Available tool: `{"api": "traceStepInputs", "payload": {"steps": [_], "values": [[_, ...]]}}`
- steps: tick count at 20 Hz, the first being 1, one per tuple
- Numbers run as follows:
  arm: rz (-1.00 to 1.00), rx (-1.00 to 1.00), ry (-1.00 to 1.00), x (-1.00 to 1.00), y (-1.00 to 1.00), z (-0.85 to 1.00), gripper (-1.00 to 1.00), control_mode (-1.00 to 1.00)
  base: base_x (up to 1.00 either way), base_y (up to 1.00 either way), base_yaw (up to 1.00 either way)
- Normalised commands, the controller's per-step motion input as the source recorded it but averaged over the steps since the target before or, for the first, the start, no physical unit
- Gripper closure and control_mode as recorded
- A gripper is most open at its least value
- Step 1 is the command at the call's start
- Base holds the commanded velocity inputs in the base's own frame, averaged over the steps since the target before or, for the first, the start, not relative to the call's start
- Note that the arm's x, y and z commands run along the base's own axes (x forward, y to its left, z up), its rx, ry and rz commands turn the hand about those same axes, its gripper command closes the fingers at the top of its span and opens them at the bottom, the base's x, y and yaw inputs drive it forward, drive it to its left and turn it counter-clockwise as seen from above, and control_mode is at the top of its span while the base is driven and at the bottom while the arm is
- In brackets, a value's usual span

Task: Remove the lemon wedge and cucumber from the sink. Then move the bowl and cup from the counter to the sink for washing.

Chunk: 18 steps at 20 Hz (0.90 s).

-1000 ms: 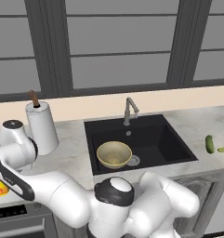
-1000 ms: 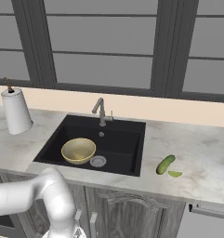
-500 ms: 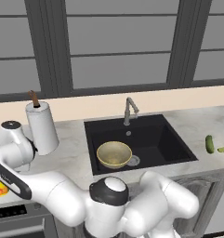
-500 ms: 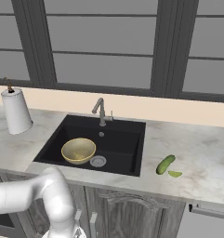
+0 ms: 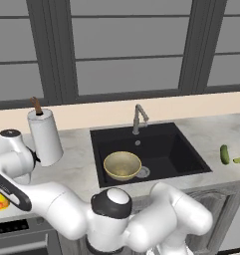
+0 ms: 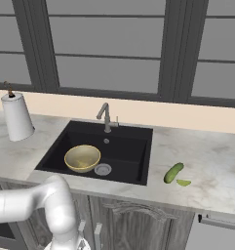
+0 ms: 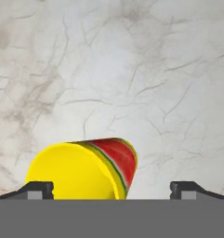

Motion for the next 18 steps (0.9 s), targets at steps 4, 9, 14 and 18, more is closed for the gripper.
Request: {"api": "traceStepInputs", "payload": {"steps": [4, 9, 14, 18], "values": [[-0.01, -0.01, 0.04, 0.02, 0.07, -0.10, -1.00, -1.00, 0.00, 0.00, 0.00], [-0.01, -0.01, 0.03, 0.00, 0.06, -0.10, -1.00, -1.00, 0.00, 0.00, 0.00], [-0.02, -0.03, 0.05, 0.00, 0.01, -0.14, -1.00, -1.00, 0.00, 0.00, 0.00], [-0.02, -0.06, 0.07, 0.00, 0.00, -0.17, 1.00, -1.00, 0.00, 0.00, 0.00]]}}
